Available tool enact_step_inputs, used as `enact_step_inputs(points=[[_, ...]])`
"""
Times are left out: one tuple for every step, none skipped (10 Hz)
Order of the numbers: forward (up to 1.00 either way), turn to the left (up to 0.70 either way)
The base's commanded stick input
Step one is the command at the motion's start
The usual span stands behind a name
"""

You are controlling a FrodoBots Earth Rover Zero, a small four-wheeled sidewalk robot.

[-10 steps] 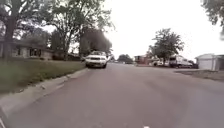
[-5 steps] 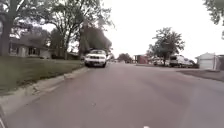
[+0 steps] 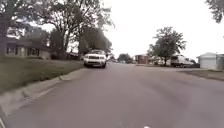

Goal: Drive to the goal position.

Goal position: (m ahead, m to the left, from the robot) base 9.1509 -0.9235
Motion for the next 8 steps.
enact_step_inputs(points=[[0.7,-0.01],[0.7,-0.01],[0.7,-0.01],[0.7,-0.01],[0.7,-0.01],[0.7,-0.01],[0.7,-0.01],[0.7,-0.01]])
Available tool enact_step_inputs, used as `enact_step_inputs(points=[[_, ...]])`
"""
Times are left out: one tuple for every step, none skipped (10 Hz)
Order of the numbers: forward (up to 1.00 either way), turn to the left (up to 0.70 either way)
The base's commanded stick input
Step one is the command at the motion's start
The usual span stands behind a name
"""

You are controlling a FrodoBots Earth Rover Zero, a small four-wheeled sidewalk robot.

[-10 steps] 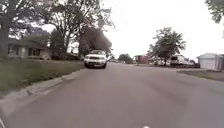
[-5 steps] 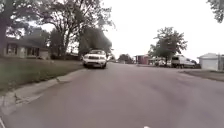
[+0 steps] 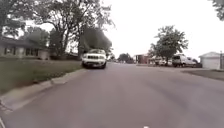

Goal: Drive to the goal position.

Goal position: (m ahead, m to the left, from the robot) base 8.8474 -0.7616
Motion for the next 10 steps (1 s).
enact_step_inputs(points=[[0.7,-0.01],[0.7,-0.01],[0.7,-0.01],[0.7,-0.01],[0.7,-0.01],[0.7,-0.01],[0.7,-0.01],[0.7,-0.01],[0.7,-0.01],[0.7,-0.01]])
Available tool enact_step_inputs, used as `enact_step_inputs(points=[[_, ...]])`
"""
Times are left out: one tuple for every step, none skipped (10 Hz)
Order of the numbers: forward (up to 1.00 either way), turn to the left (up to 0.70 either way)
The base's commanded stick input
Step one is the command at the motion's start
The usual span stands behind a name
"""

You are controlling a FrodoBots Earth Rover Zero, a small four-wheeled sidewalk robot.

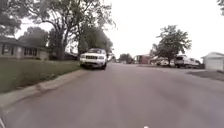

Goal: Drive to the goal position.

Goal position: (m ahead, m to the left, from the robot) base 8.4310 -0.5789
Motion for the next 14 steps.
enact_step_inputs(points=[[0.7,-0.01],[0.7,-0.01],[0.7,-0.01],[0.7,-0.01],[0.7,-0.01],[0.7,-0.01],[0.7,-0.01],[0.7,-0.17],[0.7,-0.36],[0.7,-0.36],[0.7,-0.36],[0.7,-0.31],[0.7,-0.01],[0.7,-0.01]])
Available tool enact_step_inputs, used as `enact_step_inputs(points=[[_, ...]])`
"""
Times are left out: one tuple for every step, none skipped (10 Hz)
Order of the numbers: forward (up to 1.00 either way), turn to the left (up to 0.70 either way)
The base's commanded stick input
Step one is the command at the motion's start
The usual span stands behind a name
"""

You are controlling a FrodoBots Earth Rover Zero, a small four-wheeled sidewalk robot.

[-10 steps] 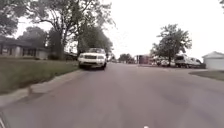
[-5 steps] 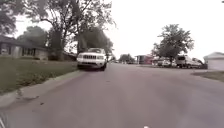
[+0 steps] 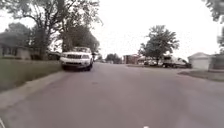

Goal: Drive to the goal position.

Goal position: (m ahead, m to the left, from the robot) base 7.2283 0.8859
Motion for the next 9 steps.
enact_step_inputs(points=[[0.7,-0.01],[0.7,-0.01],[0.7,-0.01],[0.7,-0.01],[0.7,-0.01],[0.7,-0.01],[0.7,-0.01],[0.7,-0.01],[0.7,-0.01]])
